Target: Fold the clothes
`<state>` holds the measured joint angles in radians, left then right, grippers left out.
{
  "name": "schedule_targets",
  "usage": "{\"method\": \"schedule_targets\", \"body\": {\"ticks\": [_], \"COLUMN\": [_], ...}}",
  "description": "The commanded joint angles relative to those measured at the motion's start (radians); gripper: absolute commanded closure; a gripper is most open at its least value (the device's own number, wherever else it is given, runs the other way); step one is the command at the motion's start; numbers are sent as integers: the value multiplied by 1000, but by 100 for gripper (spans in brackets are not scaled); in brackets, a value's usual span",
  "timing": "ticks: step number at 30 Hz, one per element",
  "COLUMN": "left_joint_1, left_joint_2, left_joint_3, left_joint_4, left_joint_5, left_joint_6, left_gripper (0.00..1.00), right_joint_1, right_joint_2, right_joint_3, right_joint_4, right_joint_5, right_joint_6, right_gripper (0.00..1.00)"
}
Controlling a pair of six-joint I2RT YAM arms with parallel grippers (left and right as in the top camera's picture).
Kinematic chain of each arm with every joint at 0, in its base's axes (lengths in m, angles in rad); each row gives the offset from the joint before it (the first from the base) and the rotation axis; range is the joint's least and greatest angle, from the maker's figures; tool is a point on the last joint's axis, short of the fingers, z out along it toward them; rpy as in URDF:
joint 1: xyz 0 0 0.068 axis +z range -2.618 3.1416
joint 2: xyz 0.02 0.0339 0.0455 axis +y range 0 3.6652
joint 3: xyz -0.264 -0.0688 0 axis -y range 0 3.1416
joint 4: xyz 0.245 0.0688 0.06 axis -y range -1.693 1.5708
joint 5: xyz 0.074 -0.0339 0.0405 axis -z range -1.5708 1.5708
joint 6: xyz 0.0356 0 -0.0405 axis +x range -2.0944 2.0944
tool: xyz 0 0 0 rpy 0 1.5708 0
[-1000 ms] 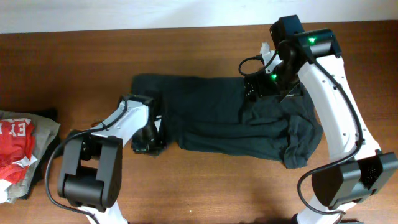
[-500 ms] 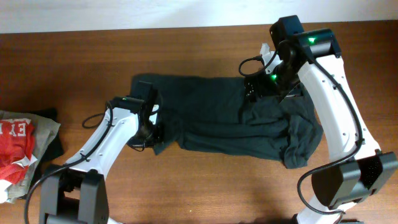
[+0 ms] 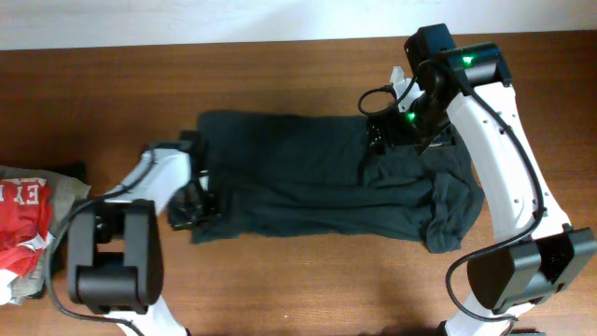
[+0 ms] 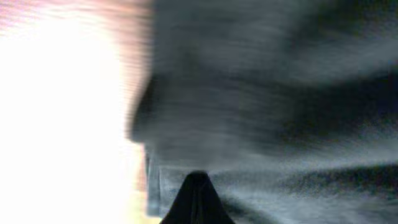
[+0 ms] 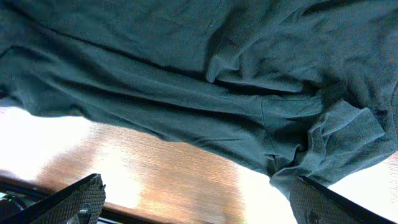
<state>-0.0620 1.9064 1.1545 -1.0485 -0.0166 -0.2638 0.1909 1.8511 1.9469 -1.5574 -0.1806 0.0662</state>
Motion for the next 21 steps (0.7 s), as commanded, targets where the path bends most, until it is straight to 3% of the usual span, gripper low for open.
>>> {"method": "schedule_targets", "body": {"ticks": [1,4,8,9,11,12,17,21], "left_joint_1": [179,189,67,35,32,32,32,32], "left_joint_2": [22,19,-122,-206,-231,-229,-160,-1], "left_joint_3": [-13,-11,106,203,331,351,351,351], "left_joint_4": [-34,-33,-51,-17,37,85,250,360], "left_joint_5": [-21,-8,-6,-6,-6,-6,-5,35], "left_joint_6": [-27,-27,-28,-27,-27,-20,80,139], "left_gripper": [100,100,99,71,50,46,44,44], "right_joint_1": [4,4,4,0,-23,-40,-174,-251], "right_joint_2": [3,3,3,9,50,79,233,401], "right_joint_3": [11,11,11,11,11,11,37,280], "right_joint_4": [-2,-2,5,24,47,47,80,113], "right_joint_5": [5,5,9,9,9,9,9,37], "right_joint_6": [-11,-10,-26,-29,-29,-29,-40,-135], "right_gripper": [1,1,1,1,1,1,1,1]}}
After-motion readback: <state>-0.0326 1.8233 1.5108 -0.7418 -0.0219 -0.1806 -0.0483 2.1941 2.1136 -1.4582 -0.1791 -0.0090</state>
